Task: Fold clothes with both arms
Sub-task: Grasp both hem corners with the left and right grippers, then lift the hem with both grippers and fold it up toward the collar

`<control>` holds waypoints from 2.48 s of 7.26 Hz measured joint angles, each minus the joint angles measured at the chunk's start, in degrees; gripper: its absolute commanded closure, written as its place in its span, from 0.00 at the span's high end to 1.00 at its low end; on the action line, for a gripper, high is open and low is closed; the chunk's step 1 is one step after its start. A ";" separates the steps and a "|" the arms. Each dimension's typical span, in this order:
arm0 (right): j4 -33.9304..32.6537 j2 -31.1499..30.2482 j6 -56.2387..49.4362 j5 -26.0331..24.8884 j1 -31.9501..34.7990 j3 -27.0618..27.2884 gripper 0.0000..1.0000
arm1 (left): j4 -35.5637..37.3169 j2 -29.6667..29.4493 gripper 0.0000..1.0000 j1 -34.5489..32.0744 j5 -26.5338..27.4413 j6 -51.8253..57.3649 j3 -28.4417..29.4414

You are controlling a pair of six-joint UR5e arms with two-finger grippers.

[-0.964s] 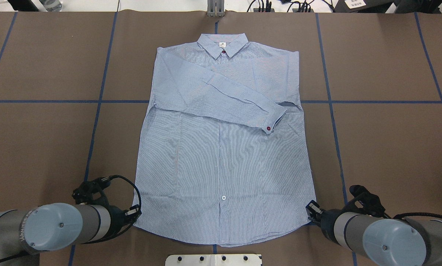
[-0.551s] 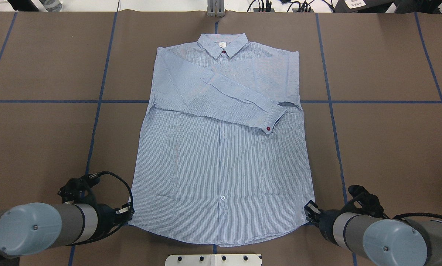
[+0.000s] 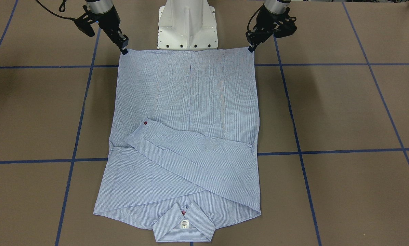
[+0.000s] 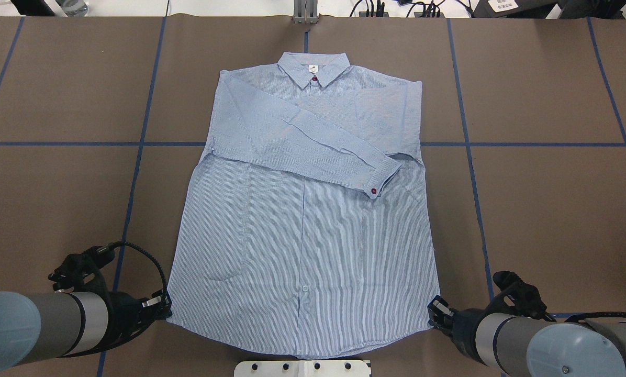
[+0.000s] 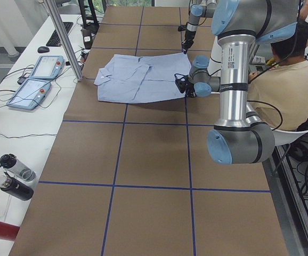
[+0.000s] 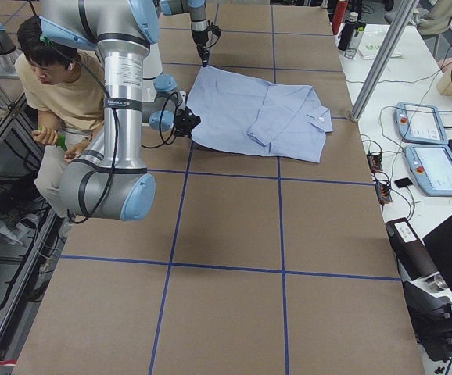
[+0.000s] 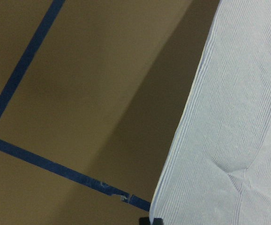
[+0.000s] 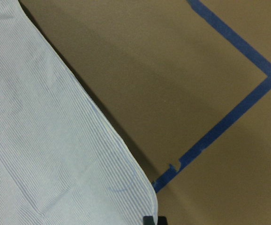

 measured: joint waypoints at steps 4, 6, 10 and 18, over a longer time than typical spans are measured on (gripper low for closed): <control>-1.29 -2.77 0.07 -0.13 1.59 4.77 0.00 | 0.04 -1.01 0.00 -1.05 -0.52 -1.58 -2.72; -2.19 -2.47 -0.09 0.07 5.10 5.03 0.00 | -0.10 -2.73 0.00 -7.19 -2.19 0.59 -2.43; -11.62 7.53 -1.23 4.88 13.82 3.29 0.00 | -0.26 -10.76 0.00 -21.75 -8.33 7.48 5.39; -18.83 21.04 -9.89 12.68 31.22 -8.27 0.00 | -4.21 -21.58 0.00 -31.82 -10.23 14.48 22.08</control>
